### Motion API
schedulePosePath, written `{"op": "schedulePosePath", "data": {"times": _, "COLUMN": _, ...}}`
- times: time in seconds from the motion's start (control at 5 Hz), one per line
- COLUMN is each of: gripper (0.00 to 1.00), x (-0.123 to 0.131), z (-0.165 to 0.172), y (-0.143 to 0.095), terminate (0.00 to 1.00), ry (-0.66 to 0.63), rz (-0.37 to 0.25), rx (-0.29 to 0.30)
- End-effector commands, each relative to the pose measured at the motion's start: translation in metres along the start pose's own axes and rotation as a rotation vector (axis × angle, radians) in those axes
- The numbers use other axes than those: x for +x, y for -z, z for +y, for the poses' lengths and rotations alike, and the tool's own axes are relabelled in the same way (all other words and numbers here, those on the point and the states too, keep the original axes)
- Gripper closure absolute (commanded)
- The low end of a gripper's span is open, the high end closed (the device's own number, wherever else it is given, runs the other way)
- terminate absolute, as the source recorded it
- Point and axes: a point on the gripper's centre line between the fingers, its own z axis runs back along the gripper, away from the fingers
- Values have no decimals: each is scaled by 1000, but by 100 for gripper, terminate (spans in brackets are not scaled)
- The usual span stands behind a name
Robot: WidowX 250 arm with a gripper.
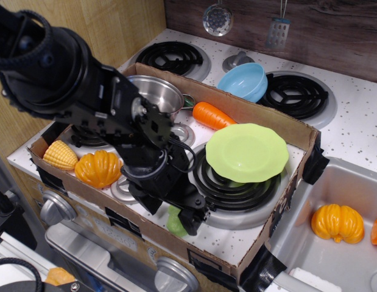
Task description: Put broccoli in pot
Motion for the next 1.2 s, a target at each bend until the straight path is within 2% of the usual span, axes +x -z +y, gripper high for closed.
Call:
{"op": "schedulePosePath", "data": {"times": 0.0, "gripper": 0, "x": -2, "z": -2, "y": 17, "terminate": 0, "ry": -14, "rz": -32, "rx": -40}}
{"op": "schedulePosePath", "data": {"times": 0.2, "gripper": 100, "x": -1, "z": -5, "y": 12, "terminate": 0, "ry": -16, "rz": -37, "rx": -10}}
{"op": "schedulePosePath", "data": {"times": 0.6, "gripper": 100, "x": 13, "z": -6, "y": -11, "terminate": 0, "ry": 32, "rz": -41, "rx": 44}}
{"op": "schedulePosePath", "data": {"times": 0.8, "gripper": 100, "x": 28, "z": -1, "y": -17, "terminate": 0, "ry": 66, "rz": -39, "rx": 49}}
{"op": "schedulePosePath", "data": {"times": 1.0, "gripper": 100, "x": 46, "z": 9, "y": -20, "terminate": 0, "ry": 110, "rz": -64, "rx": 65}}
